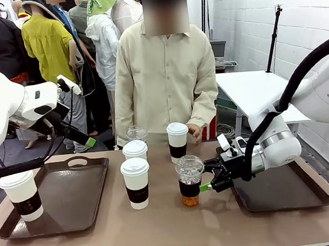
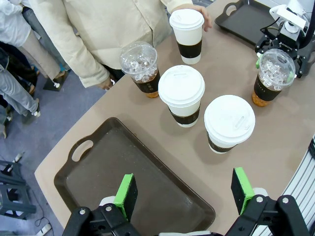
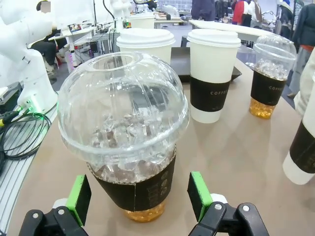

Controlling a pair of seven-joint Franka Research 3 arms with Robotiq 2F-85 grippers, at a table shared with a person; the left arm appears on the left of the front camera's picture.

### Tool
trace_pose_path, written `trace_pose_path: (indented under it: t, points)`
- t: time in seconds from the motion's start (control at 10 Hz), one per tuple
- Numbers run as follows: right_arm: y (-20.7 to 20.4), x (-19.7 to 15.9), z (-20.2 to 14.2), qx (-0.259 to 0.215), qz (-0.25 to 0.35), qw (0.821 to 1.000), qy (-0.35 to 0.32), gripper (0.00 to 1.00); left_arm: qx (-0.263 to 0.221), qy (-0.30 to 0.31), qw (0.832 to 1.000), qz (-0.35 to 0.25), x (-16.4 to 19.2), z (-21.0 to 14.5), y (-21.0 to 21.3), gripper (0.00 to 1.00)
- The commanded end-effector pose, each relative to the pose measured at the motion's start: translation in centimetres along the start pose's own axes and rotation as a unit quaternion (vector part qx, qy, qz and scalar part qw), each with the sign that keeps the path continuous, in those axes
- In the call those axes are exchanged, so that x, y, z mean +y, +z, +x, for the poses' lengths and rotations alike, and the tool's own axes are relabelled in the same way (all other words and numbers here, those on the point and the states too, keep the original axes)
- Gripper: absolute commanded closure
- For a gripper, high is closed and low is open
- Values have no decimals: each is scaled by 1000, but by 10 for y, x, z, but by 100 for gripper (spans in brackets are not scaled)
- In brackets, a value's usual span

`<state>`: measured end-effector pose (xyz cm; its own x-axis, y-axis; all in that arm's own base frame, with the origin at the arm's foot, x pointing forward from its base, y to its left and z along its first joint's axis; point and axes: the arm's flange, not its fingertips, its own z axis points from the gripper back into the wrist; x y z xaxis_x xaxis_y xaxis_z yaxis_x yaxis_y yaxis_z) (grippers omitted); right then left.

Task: Distribute the coffee onto the tray.
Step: Pick up one iced Americano and place it on the right Handle tray.

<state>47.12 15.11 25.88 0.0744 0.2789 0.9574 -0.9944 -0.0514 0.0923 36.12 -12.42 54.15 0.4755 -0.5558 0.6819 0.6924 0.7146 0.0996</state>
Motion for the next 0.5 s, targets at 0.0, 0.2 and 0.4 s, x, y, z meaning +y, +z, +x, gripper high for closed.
trace_pose_path:
  t: [0.0,0.2,0.4]
  points:
    - [-10,-8,-1,-10,12,1000,0,0,2,1,1000,-2,0,-1,0,0]
    - [-18,-12,-1,-13,21,1000,-2,0,2,1,1000,-2,0,-1,0,0]
    - [-28,-15,0,-16,42,999,-5,0,2,1,1000,-2,0,-1,0,0]
